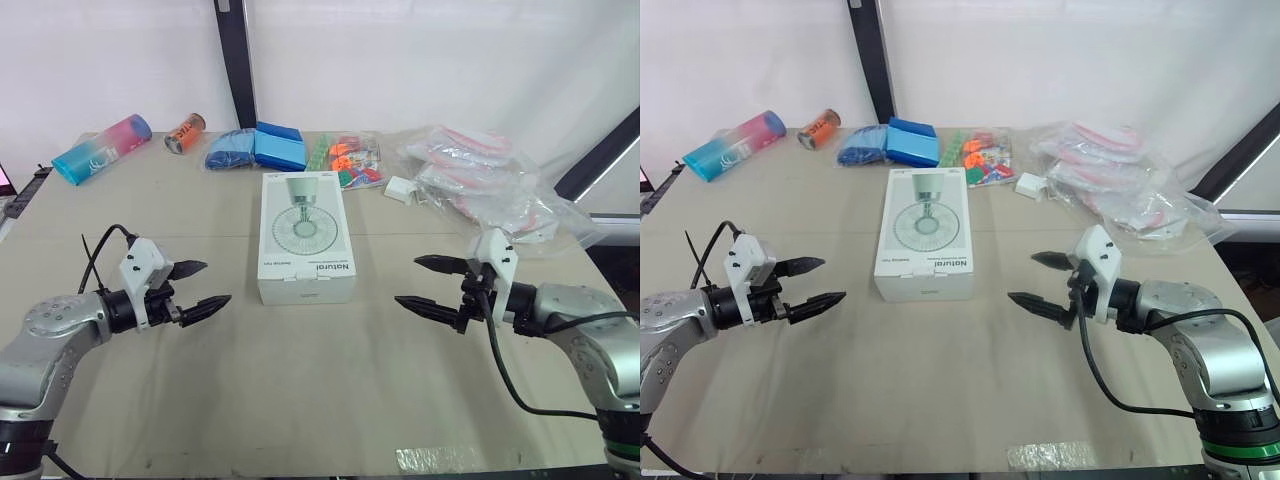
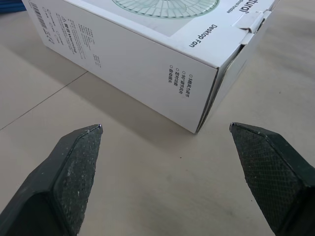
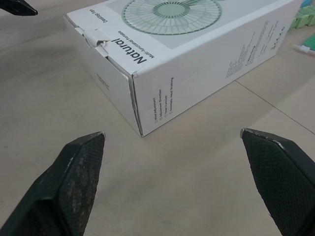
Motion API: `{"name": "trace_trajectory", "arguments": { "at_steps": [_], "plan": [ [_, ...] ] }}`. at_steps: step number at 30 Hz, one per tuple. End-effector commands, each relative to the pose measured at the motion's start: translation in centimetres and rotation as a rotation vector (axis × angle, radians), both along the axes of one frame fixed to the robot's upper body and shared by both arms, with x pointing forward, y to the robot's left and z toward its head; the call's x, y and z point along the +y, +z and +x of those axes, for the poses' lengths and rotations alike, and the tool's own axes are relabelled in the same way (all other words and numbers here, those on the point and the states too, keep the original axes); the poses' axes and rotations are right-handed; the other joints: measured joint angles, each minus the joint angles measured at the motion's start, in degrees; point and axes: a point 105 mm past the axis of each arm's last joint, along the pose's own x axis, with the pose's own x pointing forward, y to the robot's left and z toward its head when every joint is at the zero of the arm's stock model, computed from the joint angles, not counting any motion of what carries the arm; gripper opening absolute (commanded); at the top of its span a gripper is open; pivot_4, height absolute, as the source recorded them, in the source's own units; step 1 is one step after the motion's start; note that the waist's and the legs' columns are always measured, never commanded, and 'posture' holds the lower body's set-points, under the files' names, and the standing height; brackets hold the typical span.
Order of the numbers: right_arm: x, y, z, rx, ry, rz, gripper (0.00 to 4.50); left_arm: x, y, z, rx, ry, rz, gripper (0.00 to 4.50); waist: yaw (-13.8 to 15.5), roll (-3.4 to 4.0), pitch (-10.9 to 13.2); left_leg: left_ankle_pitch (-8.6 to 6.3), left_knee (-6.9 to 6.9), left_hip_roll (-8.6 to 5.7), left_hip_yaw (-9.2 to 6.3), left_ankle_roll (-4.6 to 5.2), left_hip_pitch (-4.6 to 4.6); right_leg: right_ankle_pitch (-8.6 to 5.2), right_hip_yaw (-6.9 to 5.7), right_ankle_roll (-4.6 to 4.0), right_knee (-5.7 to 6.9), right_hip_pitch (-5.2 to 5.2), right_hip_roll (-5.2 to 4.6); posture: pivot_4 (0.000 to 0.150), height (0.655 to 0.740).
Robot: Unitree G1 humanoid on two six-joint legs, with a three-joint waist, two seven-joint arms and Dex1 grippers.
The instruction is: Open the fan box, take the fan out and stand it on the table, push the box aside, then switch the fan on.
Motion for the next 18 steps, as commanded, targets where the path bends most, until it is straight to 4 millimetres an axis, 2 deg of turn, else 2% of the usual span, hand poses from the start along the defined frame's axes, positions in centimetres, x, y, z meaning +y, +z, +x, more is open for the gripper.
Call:
{"name": "trace_trajectory", "arguments": {
  "at_steps": [1, 12, 18],
  "plan": [
    [0.3, 1.0, 0.2, -0.036, 0.029, 0.001, 4.5, 0.1, 0.3, -0.1, -0.032, -0.009, 0.028, 4.4, 0.0, 0.0, 0.0, 0.0, 0.0, 0.0, 0.0, 0.0, 0.0, 0.0, 0.0, 0.0, 0.0, 0.0, 0.0, 0.15, 0.74],
    [1.0, 1.0, 0.4, -0.043, 0.055, 0.009, 4.5, 0.3, 0.2, 0.1, -0.056, 0.026, 0.033, 4.4, 0.0, 0.0, 0.0, 0.0, 0.01, -0.01, 0.01, 0.0, 0.0, 0.0, 0.01, 0.0, 0.0, 0.0, -0.01, 0.15, 0.74],
    [1.5, 1.5, 0.4, -0.06, 0.058, 0.028, 4.5, 0.3, 1.5, 0.7, -0.08, 0.032, -0.003, 4.4, 0.0, 0.0, 0.0, 0.0, 0.01, 0.0, 0.01, 0.0, 0.02, 0.01, 0.01, -0.01, 0.01, 0.01, 0.0, 0.15, 0.74]
  ]
}}
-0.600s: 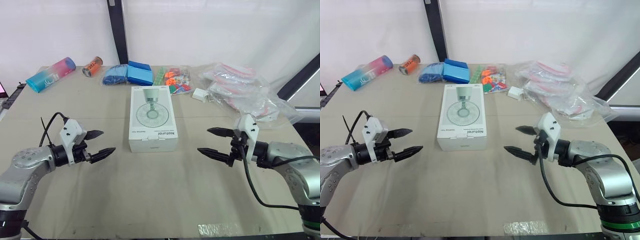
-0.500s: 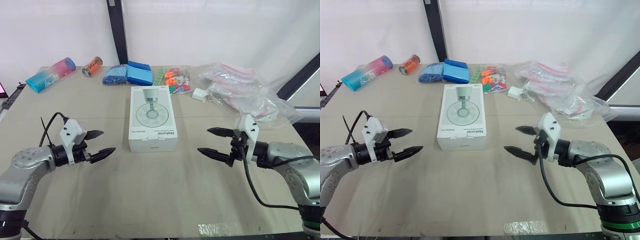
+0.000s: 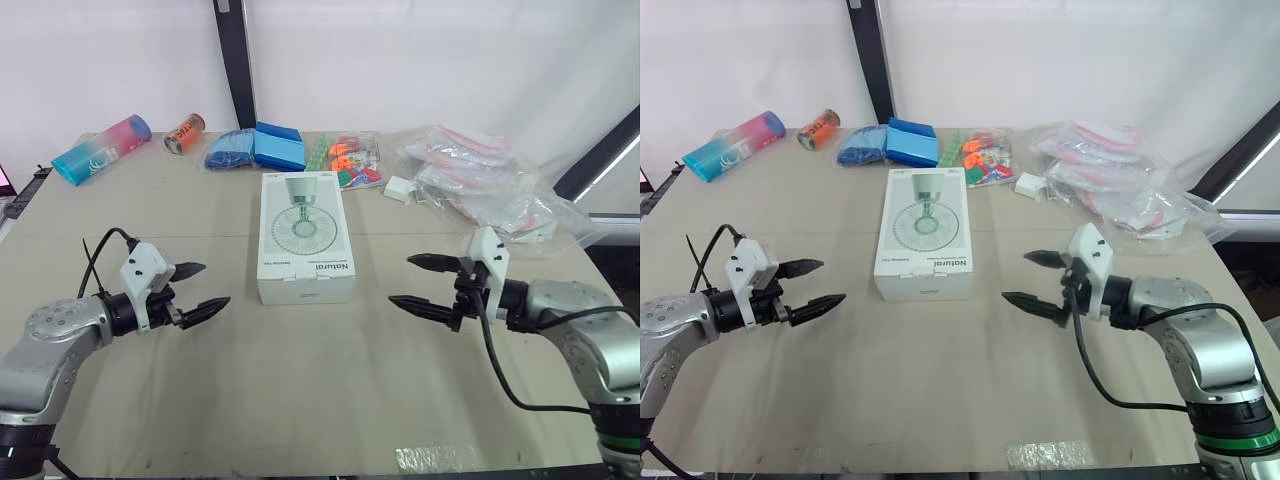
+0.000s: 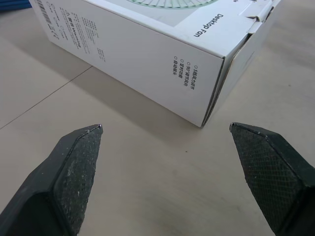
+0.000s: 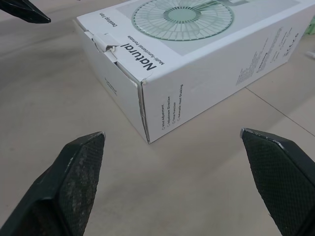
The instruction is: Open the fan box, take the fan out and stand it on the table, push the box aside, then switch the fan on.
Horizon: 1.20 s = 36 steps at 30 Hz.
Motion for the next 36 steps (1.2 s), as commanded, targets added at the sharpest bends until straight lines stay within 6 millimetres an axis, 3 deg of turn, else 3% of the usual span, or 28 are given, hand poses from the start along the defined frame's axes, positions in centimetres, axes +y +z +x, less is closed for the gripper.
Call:
{"name": "trace_trajectory", "arguments": {
  "at_steps": [1, 3, 4, 7, 10, 11, 12, 13, 14, 16, 24, 32, 36],
  "plan": [
    [0.9, 1.6, 0.1, -0.063, 0.021, 0.029, 4.5, 0.0, 2.5, 0.8, -0.081, -0.007, -0.038, 4.4, 0.0, 0.0, 0.0, 0.0, 0.0, 0.0, 0.0, 0.0, 0.0, 0.0, 0.0, 0.0, 0.0, 0.0, 0.0, 0.15, 0.74],
    [1.4, 1.9, 0.1, -0.076, 0.03, 0.034, 4.5, -0.4, 3.7, 1.4, -0.102, -0.022, -0.084, 3.87, 0.0, 0.0, 0.0, 0.0, 0.03, 0.0, -0.01, 0.0, -0.02, 0.0, -0.01, 0.0, 0.0, 0.0, 0.0, 0.15, 0.74],
    [1.6, 2.1, 0.0, -0.082, 0.034, 0.037, 4.5, -0.6, 4.2, 1.6, -0.11, -0.031, -0.101, 3.81, 0.0, 0.0, 0.0, 0.0, 0.04, 0.0, -0.01, 0.0, -0.02, 0.0, -0.02, 0.0, 0.01, 0.0, 0.0, 0.15, 0.74],
    [2.9, 2.9, 0.1, -0.12, 0.05, 0.059, 4.5, -1.9, 5.4, 3.1, -0.133, -0.064, -0.135, 2.63, 0.0, 0.0, 0.0, 0.0, 0.1, 0.0, -0.01, 0.0, -0.03, 0.02, -0.02, 0.0, 0.03, 0.0, 0.0, 0.15, 0.74],
    [4.4, 3.2, 0.0, -0.153, 0.075, 0.067, 4.5, -3.5, 6.2, 4.3, -0.145, -0.107, -0.153, 2.08, -0.1, -0.01, 0.0, 0.0, 0.14, 0.0, -0.01, 0.0, -0.04, 0.03, -0.03, -0.01, 0.04, 0.0, 0.01, 0.15, 0.74],
    [4.8, 3.3, 0.0, -0.161, 0.085, 0.066, 4.5, -3.9, 6.3, 4.7, -0.147, -0.118, -0.155, 1.6, 0.0, -0.01, 0.0, -0.01, 0.14, 0.0, -0.01, 0.0, -0.04, 0.04, -0.02, -0.01, 0.04, 0.0, 0.03, 0.15, 0.74],
    [5.3, 3.3, -0.1, -0.169, 0.093, 0.064, 4.5, -4.2, 6.4, 5.1, -0.15, -0.128, -0.155, 1.6, 0.0, -0.03, 0.0, -0.02, 0.16, 0.0, -0.02, 0.01, -0.03, 0.04, -0.03, -0.01, 0.06, 0.01, 0.03, 0.15, 0.74],
    [5.8, 3.3, -0.1, -0.183, 0.099, 0.057, 4.5, -4.9, 6.6, 5.7, -0.153, -0.143, -0.155, 0.95, 0.0, -0.03, 0.0, -0.02, 0.19, 0.01, -0.03, 0.0, -0.06, 0.05, -0.04, -0.02, 0.06, -0.01, 0.04, 0.15, 0.74],
    [6.3, 3.3, -0.1, -0.193, 0.102, 0.05, 4.5, -5.6, 6.8, 6.3, -0.154, -0.152, -0.155, 0.9, 0.0, -0.04, 0.0, -0.02, 0.3, 0.01, -0.06, 0.0, -0.09, 0.07, -0.09, -0.03, 0.09, 0.0, 0.05, 0.15, 0.74],
    [6.9, 3.3, 0.1, -0.214, 0.103, 0.028, 4.5, -6.7, 6.7, 7.4, -0.136, -0.166, -0.138, 0.08, 0.1, -0.05, 0.0, -0.03, 0.43, -0.02, -0.09, 0.01, -0.15, 0.11, -0.12, 0.01, 0.1, 0.03, 0.03, 0.15, 0.74],
    [8.2, 2.8, 1.4, -0.296, 0.082, -0.089, 4.5, -9.0, 4.0, 9.0, -0.059, -0.197, 0.017, 0.08, -0.1, -0.06, 0.0, -0.05, 0.57, -0.04, -0.11, 0.04, -0.23, 0.13, -0.14, 0.03, 0.13, -0.02, 0.04, 0.15, 0.74],
    [9.5, 1.8, 2.2, -0.327, 0.108, -0.16, 4.5, -8.8, 2.0, 8.7, -0.001, -0.198, 0.091, 0.08, -0.1, -0.06, 0.0, -0.05, 0.65, -0.05, -0.12, 0.04, -0.26, 0.14, -0.14, 0.02, 0.19, -0.03, 0.03, 0.15, 0.74],
    [10.5, 1.6, 2.9, -0.348, 0.118, -0.183, 4.5, -8.9, 2.1, 8.5, 0.002, -0.195, 0.069, 0.08, -0.1, -0.06, 0.0, -0.04, 0.67, -0.04, -0.1, 0.03, -0.21, 0.14, -0.11, 0.02, 0.24, -0.01, 0.04, 0.15, 0.74]
  ]
}}
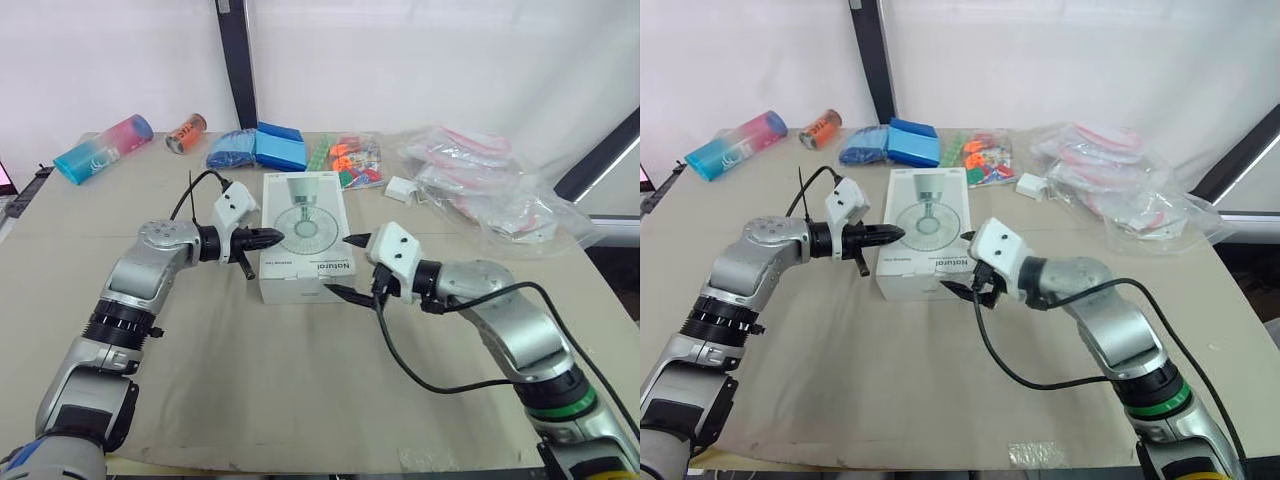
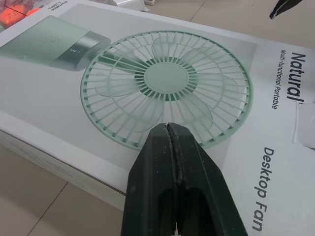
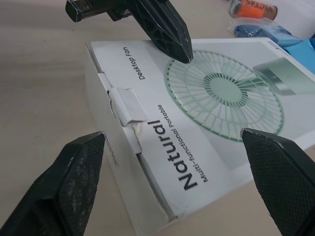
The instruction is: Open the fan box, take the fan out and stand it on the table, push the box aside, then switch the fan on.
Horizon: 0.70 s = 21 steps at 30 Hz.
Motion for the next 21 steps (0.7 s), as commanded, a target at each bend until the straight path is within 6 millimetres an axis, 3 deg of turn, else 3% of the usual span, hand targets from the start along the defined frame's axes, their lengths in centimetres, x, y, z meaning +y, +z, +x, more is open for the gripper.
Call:
{"name": "trace_trajectory", "arguments": {
  "at_steps": [1, 13, 21],
  "plan": [
    [0.8, 1.1, 0.4, -0.066, 0.018, -0.003, 4.5, 0.1, -0.6, -0.3, 0.017, 0.006, 0.015, 0.08, 0.0, 0.0, 0.0, 0.0, 0.0, 0.0, -0.01, 0.0, 0.0, 0.0, -0.01, 0.0, 0.0, 0.0, 0.0, 0.15, 0.74],
    [1.2, 1.1, 1.6, -0.066, 0.0, -0.01, 4.5, 0.0, -0.9, -0.6, 0.004, 0.017, 0.008, 0.08, 0.0, 0.01, 0.0, 0.0, 0.01, 0.0, -0.01, 0.0, 0.0, 0.01, 0.0, -0.01, 0.01, 0.0, 0.0, 0.15, 0.74],
    [0.9, 3.1, 2.0, -0.016, -0.031, 0.116, 4.5, -0.1, -1.3, -0.9, 0.0, 0.007, 0.012, 0.08, 0.0, 0.01, 0.0, 0.0, 0.01, 0.0, -0.01, 0.0, 0.0, 0.02, 0.0, -0.03, 0.02, 0.0, -0.01, 0.15, 0.74]
  ]
}}
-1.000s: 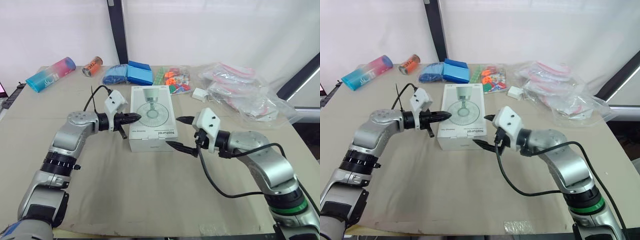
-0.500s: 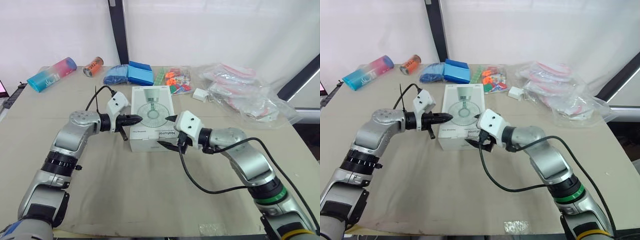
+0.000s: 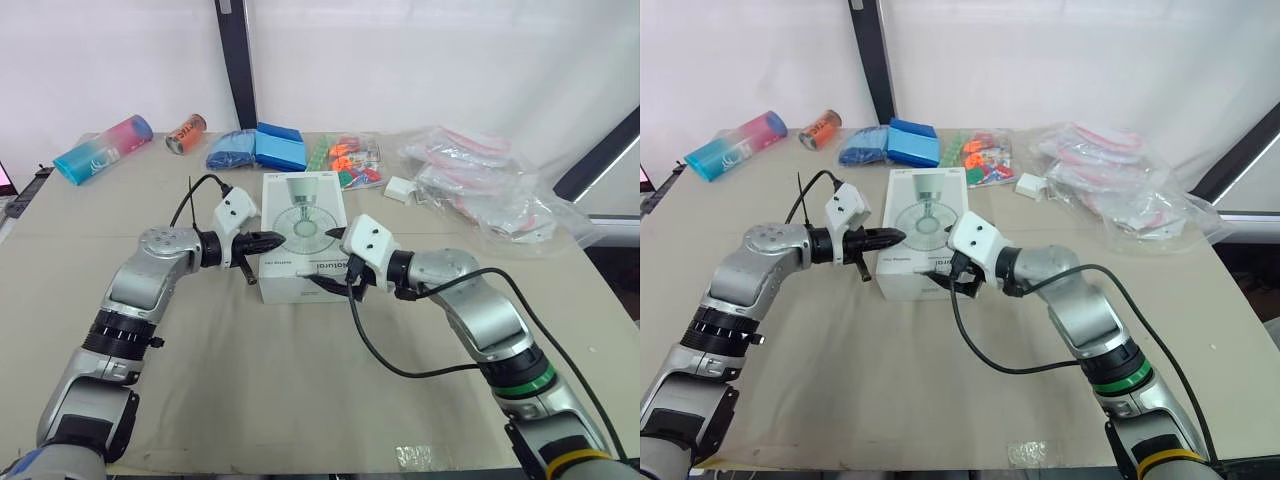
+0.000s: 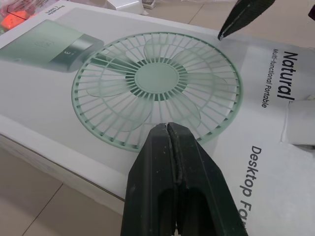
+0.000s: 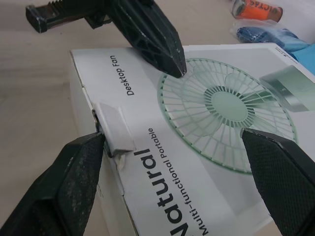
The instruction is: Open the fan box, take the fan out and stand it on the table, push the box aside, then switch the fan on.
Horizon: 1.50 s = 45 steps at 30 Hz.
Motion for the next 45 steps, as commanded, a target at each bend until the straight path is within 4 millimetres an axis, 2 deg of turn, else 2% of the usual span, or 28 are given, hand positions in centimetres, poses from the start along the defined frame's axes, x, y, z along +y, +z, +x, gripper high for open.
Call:
{"name": "trace_trajectory", "arguments": {
  "at_steps": [1, 11, 13, 18, 20, 26, 32, 37, 39, 43, 45],
  "plan": [
    [-0.6, 3.1, 0.2, -0.046, -0.017, 0.086, 4.5, 0.1, -1.1, -0.2, 0.025, 0.002, 0.023, 0.08, 0.0, 0.0, 0.0, 0.0, 0.0, 0.0, 0.0, 0.0, 0.0, 0.0, 0.0, 0.0, 0.0, 0.0, 0.0, 0.15, 0.74],
    [-2.0, 3.8, 0.9, 0.059, -0.087, 0.214, 4.5, 0.0, -1.3, -0.3, 0.016, -0.001, 0.026, 0.08, 0.0, 0.02, 0.0, 0.0, -0.01, 0.0, 0.0, 0.01, 0.0, 0.0, 0.0, 0.0, 0.0, 0.0, -0.01, 0.15, 0.74],
    [-2.3, 3.5, -0.3, 0.098, -0.043, 0.227, 4.5, 0.2, -1.2, -0.3, 0.014, 0.001, 0.027, 0.08, 0.0, 0.02, 0.0, -0.01, -0.01, 0.0, 0.0, 0.01, 0.0, 0.0, 0.0, 0.0, 0.0, 0.0, -0.01, 0.15, 0.74],
    [-3.9, 0.8, -4.0, 0.187, 0.042, 0.163, 4.5, 0.9, -0.4, -0.3, 0.012, 0.008, 0.021, 0.08, 0.1, 0.01, 0.0, -0.04, -0.02, 0.0, 0.0, 0.07, -0.02, 0.0, -0.03, 0.0, -0.04, 0.02, -0.02, 0.15, 0.74],
    [-4.2, 0.3, -5.0, 0.212, 0.061, 0.157, 4.5, 1.1, -0.2, -0.4, 0.013, 0.006, 0.02, 0.08, -0.1, 0.04, 0.0, -0.05, -0.01, 0.0, 0.01, 0.09, -0.01, -0.01, -0.03, 0.01, -0.04, 0.04, -0.02, 0.15, 0.74],
    [-4.3, -2.1, -6.6, 0.267, 0.078, 0.112, 4.5, 1.3, -0.1, -0.4, 0.017, 0.005, 0.017, 0.08, -0.1, 0.04, 0.0, -0.03, -0.01, 0.1, 0.09, 0.06, 0.12, 0.01, 0.11, 0.04, 0.01, 0.06, 0.17, 0.15, 0.74],
    [-4.0, -2.8, -8.7, 0.323, 0.139, 0.115, 4.5, 1.3, 0.2, -0.2, 0.009, 0.004, 0.02, 0.08, -0.1, 0.04, 0.0, -0.03, 0.0, 0.04, 0.09, 0.06, 0.07, -0.01, 0.12, 0.06, 0.0, 0.05, 0.08, 0.15, 0.74],
    [-4.9, -3.8, -9.7, 0.373, 0.148, 0.096, 4.5, 1.2, 0.3, -0.1, 0.002, 0.003, 0.023, 0.08, 0.0, 0.03, 0.0, -0.03, 0.01, 0.04, 0.08, 0.05, 0.08, -0.01, 0.11, 0.08, -0.01, 0.06, 0.09, 0.15, 0.74],
    [-5.5, -4.3, -9.2, 0.369, 0.112, 0.082, 4.5, 1.2, 0.4, -0.2, 0.002, 0.003, 0.022, 0.08, -0.1, 0.02, 0.0, -0.03, 0.0, 0.04, 0.08, 0.06, 0.07, -0.02, 0.1, 0.09, -0.01, 0.06, 0.09, 0.15, 0.74],
    [-6.8, -5.7, -6.5, 0.354, -0.046, 0.064, 4.5, 1.1, 0.5, -0.2, 0.002, 0.001, 0.018, 0.08, -0.1, 0.02, 0.0, -0.02, 0.01, 0.05, 0.09, 0.04, 0.08, -0.01, 0.13, 0.1, -0.01, 0.06, 0.1, 0.15, 0.74],
    [-6.8, -6.2, -5.9, 0.353, -0.064, 0.061, 4.5, 1.0, 0.6, -0.2, 0.002, -0.002, 0.014, 0.08, -0.1, 0.02, 0.0, -0.01, 0.02, 0.04, 0.1, 0.02, 0.09, 0.01, 0.13, 0.09, -0.01, 0.05, 0.1, 0.15, 0.74]
  ]
}}
